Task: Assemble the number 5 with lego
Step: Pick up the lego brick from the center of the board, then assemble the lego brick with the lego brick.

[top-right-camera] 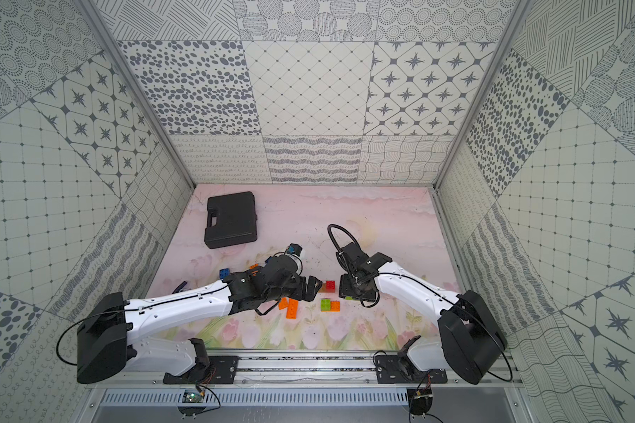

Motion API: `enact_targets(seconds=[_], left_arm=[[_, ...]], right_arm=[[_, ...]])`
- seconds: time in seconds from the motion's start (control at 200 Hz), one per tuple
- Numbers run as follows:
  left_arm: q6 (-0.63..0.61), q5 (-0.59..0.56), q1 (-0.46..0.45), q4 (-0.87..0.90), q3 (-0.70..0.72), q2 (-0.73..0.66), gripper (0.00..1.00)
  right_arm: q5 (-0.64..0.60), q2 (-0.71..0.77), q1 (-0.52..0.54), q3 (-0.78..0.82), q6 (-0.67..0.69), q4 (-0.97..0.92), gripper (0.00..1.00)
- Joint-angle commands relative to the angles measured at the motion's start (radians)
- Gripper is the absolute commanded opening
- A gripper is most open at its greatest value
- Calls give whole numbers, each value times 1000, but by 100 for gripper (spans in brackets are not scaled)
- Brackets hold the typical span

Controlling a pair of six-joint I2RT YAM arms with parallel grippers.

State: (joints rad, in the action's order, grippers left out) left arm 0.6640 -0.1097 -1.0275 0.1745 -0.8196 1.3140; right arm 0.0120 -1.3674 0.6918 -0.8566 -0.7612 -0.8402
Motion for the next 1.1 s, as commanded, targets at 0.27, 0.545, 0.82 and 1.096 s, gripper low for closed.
enact_targets(seconds=[0.27,0.545,0.82,1.096], left_arm=[[106,-157,7,-84,187,-186,99],[151,-161,24,-69,230,-221,99],[154,-128,45,-87,245,-233,99],[153,-105,51,-104,250,-227,99]], right_arm=[[-62,-131,192,-152,-113,-29,66],[-80,-197,237,-207,-123,-47,66],[-95,-222,248,-221,-135,-62,66],[-94,-237,251,-221,-139,-53,66]])
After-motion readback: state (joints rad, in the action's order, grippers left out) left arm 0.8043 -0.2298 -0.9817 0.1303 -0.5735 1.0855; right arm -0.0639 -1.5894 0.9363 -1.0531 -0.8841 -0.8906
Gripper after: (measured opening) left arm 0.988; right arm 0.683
